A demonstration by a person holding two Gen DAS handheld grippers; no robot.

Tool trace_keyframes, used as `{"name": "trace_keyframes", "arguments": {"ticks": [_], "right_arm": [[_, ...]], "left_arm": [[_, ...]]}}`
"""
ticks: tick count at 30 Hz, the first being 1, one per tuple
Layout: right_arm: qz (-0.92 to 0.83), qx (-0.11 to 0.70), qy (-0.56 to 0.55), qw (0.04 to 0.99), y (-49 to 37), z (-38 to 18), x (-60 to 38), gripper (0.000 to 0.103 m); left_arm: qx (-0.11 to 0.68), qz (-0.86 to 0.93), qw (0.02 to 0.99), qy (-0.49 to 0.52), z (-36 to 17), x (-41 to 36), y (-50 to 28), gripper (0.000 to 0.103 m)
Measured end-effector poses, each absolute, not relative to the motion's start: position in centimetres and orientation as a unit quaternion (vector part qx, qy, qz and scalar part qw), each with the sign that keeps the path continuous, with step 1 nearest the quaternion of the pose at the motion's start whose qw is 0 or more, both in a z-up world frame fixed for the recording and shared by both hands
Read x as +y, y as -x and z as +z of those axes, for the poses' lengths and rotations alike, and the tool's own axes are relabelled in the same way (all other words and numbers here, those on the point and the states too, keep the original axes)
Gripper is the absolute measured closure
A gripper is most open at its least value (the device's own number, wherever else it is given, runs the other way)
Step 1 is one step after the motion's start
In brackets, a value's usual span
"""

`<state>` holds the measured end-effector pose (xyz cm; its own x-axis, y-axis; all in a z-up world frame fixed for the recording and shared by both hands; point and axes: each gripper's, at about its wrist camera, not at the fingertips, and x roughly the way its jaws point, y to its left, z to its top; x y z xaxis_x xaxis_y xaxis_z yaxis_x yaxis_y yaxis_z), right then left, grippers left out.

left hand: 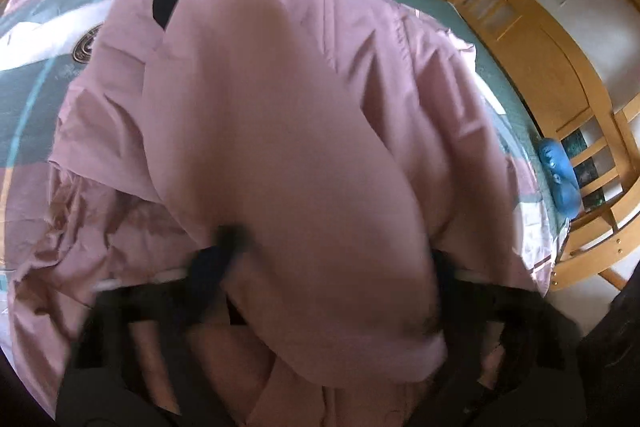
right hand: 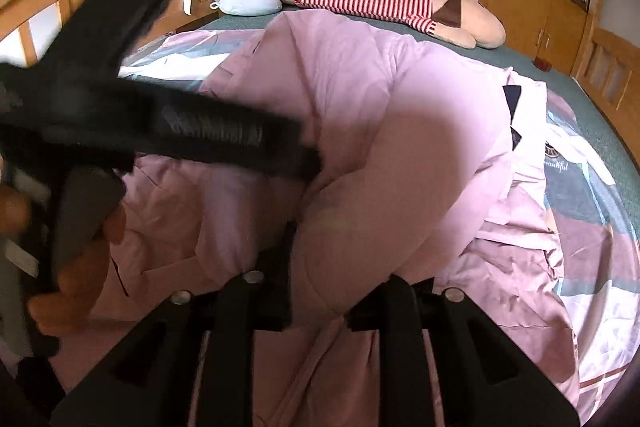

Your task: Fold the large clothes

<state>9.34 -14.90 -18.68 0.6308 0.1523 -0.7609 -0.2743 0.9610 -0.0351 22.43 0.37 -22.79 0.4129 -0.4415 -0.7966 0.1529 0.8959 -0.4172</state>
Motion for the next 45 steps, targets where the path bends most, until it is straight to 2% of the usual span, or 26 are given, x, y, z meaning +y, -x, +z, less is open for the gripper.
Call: {"name": "trace_keyframes", "arguments": {"ticks": [1,3,6,9,12,14,16,18,19,21,23,26,29,32,33,34,35,38,40,42,45], "right_arm": [[0.118,0.407,0.076,0.902,-9.2,-18.2,-15.0,0.067],[0.143,0.391,0.065,0.907,-8.7,-16.8,-15.4,0.039],[0.264,0.419,0.011,0.869,-8.4,-15.8,-15.4,0.034],[0.315,0.444,-0.054,0.837,-9.0,-17.3,-14.7,0.034],[0.291,0.474,-0.079,0.827,-10.8,-20.4,-14.0,0.034],[0.253,0.467,-0.120,0.839,-12.1,-21.4,-14.8,0.034],[0.207,0.438,-0.111,0.868,-12.7,-21.1,-15.3,0.038],[0.146,0.401,-0.020,0.904,-12.9,-20.5,-14.5,0.056],[0.114,0.383,0.017,0.917,-13.0,-20.5,-14.2,0.060],[0.071,0.371,0.052,0.924,-13.4,-20.8,-14.1,0.079],[0.029,0.373,0.076,0.924,-13.9,-21.3,-14.4,0.081],[-0.001,0.386,0.053,0.921,-14.8,-20.9,-16.2,0.082],[0.049,0.458,-0.044,0.887,-15.7,-20.6,-18.7,0.079],[0.084,0.510,-0.216,0.828,-15.8,-21.2,-22.8,0.079],[0.071,0.525,-0.256,0.809,-15.8,-21.9,-24.1,0.071],[0.031,0.532,-0.264,0.804,-15.4,-22.4,-24.9,0.056],[0.010,0.523,-0.263,0.810,-15.2,-22.5,-25.6,0.033],[0.008,0.514,-0.247,0.822,-15.4,-22.6,-25.3,0.032],[-0.016,0.484,-0.223,0.846,-15.2,-20.8,-25.1,0.032],[-0.052,0.445,-0.185,0.875,-14.9,-18.5,-24.8,0.032],[-0.105,0.387,-0.148,0.904,-14.2,-15.9,-24.3,0.032]], "left_arm": [[0.513,-0.182,0.826,0.146,-22.9,0.6,-22.5,0.068],[0.511,-0.190,0.820,0.174,-22.7,2.0,-22.7,0.088],[0.500,-0.207,0.808,0.232,-22.4,4.3,-23.1,0.093],[0.487,-0.228,0.800,0.266,-21.7,5.6,-23.3,0.093],[0.480,-0.255,0.785,0.296,-21.5,6.0,-23.0,0.093],[0.481,-0.257,0.783,0.300,-21.7,6.2,-22.8,0.093],[0.486,-0.257,0.776,0.309,-22.1,6.6,-22.7,0.093],[0.489,-0.267,0.762,0.330,-22.5,7.4,-22.4,0.093],[0.490,-0.270,0.758,0.334,-22.6,7.0,-22.4,0.093],[0.492,-0.271,0.762,0.324,-22.6,6.9,-22.2,0.093],[0.495,-0.270,0.763,0.316,-22.7,6.4,-22.3,0.093],[0.506,-0.275,0.755,0.315,-23.4,5.9,-22.4,0.093],[0.508,-0.275,0.758,0.304,-23.4,5.3,-22.3,0.092],[0.510,-0.268,0.760,0.301,-23.5,5.2,-22.2,0.091],[0.512,-0.267,0.757,0.305,-23.8,5.1,-22.1,0.090],[0.514,-0.265,0.757,0.304,-23.8,4.9,-22.1,0.090],[0.515,-0.259,0.761,0.297,-23.8,4.8,-22.0,0.090],[0.513,-0.260,0.770,0.277,-23.5,3.8,-21.8,0.088],[0.511,-0.258,0.774,0.269,-23.2,3.6,-21.7,0.087],[0.512,-0.262,0.769,0.278,-23.3,3.8,-21.7,0.079],[0.513,-0.256,0.771,0.277,-23.4,4.3,-21.7,0.076]]}}
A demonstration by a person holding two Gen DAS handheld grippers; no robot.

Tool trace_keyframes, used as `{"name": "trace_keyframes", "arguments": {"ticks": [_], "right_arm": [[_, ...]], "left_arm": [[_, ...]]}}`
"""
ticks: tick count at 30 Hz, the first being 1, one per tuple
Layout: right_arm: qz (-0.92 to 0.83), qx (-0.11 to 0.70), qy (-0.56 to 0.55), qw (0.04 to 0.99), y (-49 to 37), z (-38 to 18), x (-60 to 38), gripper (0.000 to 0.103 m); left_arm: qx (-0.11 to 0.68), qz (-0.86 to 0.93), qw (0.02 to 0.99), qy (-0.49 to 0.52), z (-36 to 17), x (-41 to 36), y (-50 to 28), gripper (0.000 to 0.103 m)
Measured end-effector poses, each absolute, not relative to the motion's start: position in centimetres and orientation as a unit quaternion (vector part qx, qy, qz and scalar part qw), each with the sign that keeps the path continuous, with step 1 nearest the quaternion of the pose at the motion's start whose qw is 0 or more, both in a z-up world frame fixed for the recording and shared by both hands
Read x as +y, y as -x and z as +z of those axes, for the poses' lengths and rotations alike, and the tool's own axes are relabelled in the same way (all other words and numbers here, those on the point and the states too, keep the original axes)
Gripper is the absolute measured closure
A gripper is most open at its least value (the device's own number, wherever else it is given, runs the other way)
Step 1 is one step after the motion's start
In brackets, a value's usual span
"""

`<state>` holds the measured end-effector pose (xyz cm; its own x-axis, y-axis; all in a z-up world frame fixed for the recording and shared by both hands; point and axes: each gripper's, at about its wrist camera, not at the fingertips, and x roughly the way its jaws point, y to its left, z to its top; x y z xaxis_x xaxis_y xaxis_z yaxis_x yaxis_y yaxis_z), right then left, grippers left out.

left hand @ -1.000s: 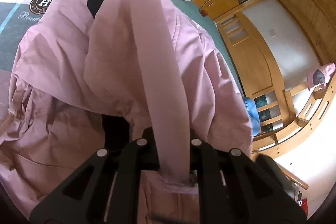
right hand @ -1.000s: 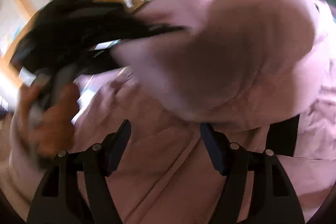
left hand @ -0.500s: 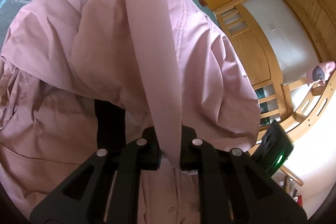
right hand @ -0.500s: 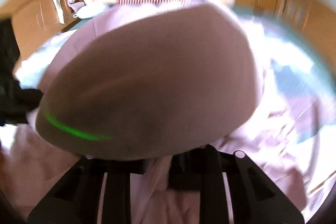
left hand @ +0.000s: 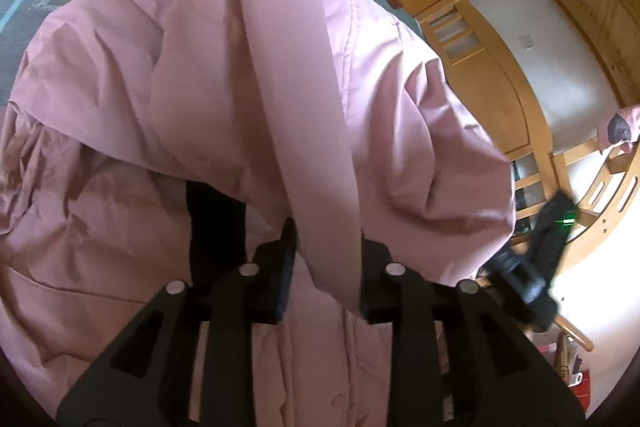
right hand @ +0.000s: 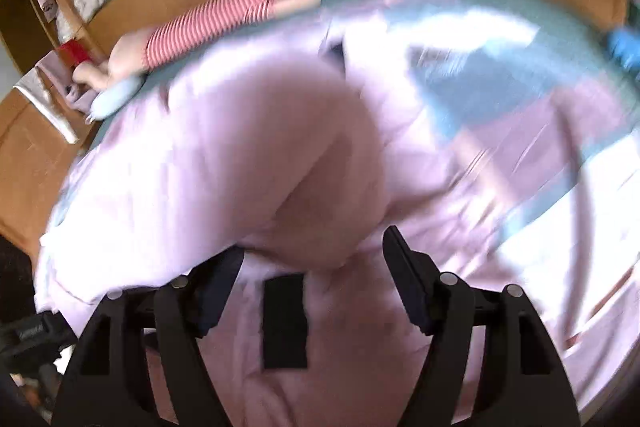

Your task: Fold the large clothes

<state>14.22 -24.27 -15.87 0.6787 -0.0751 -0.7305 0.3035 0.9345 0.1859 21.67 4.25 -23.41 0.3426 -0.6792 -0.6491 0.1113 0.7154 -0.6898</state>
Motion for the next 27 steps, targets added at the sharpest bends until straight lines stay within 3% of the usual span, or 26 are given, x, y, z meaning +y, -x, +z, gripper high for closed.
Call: {"name": "trace_keyframes", "arguments": {"ticks": [4,8,10,15,19,27], "right_arm": [[-0.104,0.315,-0.139,0.933,-12.7,-14.1,-23.7,0.034],[0.012,0.259,-0.116,0.959,-10.9,-12.4,-20.6,0.039],[0.046,0.293,-0.085,0.951,-12.2,-12.6,-19.2,0.039],[0.035,0.409,-0.016,0.912,-14.9,-17.2,-18.2,0.052],[0.043,0.449,0.032,0.892,-14.1,-19.2,-18.0,0.052],[0.047,0.490,0.043,0.869,-13.1,-22.8,-18.1,0.051]], "left_arm": [[0.515,-0.245,0.777,0.265,-23.5,4.1,-21.5,0.076],[0.518,-0.233,0.784,0.249,-23.5,3.9,-21.5,0.076],[0.522,-0.234,0.784,0.244,-23.6,3.9,-21.6,0.076],[0.526,-0.217,0.792,0.222,-23.7,3.7,-21.8,0.072],[0.534,-0.203,0.791,0.221,-24.1,4.2,-21.9,0.059],[0.514,-0.177,0.831,0.119,-23.0,1.5,-20.5,0.059]]}}
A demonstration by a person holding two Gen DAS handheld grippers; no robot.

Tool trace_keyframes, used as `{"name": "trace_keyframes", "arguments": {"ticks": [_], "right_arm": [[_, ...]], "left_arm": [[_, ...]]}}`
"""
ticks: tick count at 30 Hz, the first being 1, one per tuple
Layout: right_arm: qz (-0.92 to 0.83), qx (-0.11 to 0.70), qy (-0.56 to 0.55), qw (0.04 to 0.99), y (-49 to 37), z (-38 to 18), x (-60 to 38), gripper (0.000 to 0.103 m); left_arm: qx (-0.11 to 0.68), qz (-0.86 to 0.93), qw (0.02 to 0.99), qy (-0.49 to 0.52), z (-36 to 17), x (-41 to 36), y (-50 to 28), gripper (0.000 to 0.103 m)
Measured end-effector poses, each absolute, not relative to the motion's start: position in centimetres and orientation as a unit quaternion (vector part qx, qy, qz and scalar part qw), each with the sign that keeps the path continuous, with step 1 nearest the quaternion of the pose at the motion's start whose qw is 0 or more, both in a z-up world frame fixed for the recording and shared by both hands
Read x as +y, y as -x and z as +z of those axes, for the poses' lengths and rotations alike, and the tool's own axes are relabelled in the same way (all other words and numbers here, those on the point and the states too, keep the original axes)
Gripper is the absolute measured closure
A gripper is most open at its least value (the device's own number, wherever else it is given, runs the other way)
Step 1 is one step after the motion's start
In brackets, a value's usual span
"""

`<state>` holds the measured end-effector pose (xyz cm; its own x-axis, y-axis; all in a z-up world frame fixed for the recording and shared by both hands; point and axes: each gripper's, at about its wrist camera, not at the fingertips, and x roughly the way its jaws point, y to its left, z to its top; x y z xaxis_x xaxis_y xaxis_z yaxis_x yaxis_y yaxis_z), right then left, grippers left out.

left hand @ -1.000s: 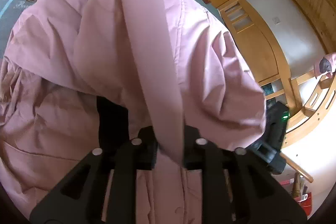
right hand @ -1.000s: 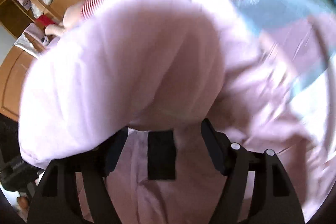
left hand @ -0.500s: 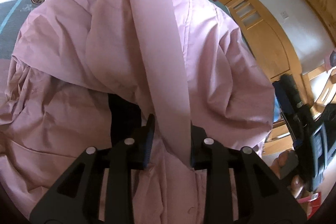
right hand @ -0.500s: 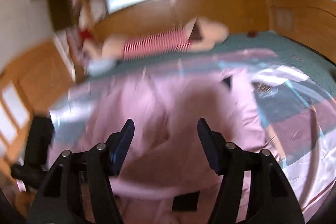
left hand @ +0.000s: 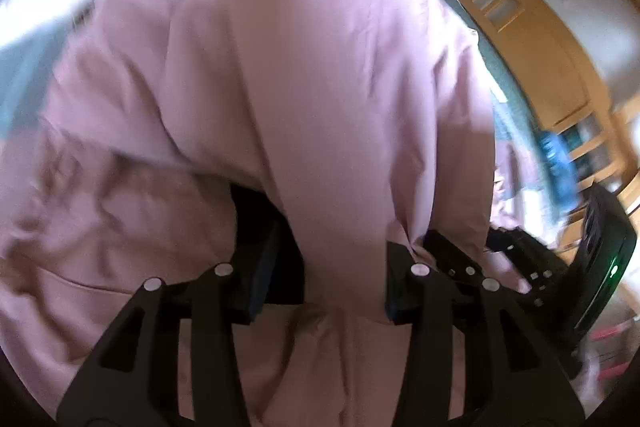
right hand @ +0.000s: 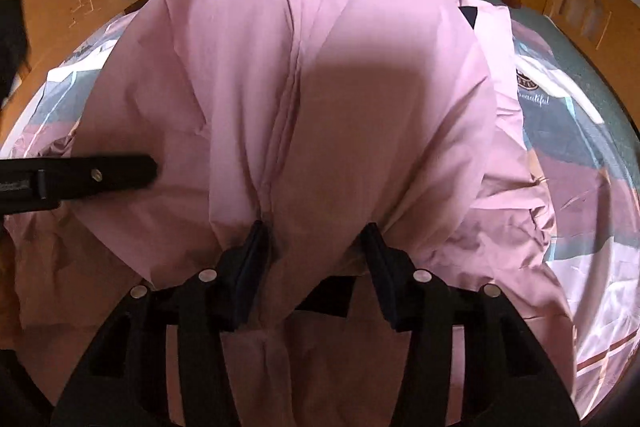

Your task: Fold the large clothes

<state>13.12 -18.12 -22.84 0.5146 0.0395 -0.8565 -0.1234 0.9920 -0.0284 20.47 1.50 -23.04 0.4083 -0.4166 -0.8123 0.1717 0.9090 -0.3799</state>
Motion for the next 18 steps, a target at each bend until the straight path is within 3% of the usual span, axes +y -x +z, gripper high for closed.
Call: {"name": "trace_keyframes", "arguments": {"ticks": [2,5,15,18], "right_arm": [[0.044,0.493,0.037,0.868,-13.0,-22.9,-18.1,0.051],[0.045,0.493,0.028,0.868,-12.8,-22.6,-17.9,0.051],[0.042,0.491,0.025,0.870,-12.7,-21.2,-17.3,0.045],[0.033,0.441,0.017,0.897,-12.3,-18.9,-17.6,0.045]], "left_arm": [[0.468,-0.175,0.863,0.074,-20.7,0.8,-19.0,0.060],[0.440,-0.207,0.869,0.095,-18.5,0.8,-18.3,0.058],[0.532,-0.169,0.819,0.133,-24.9,3.2,-21.6,0.057],[0.524,-0.160,0.829,0.109,-25.0,2.8,-21.4,0.054]]}}
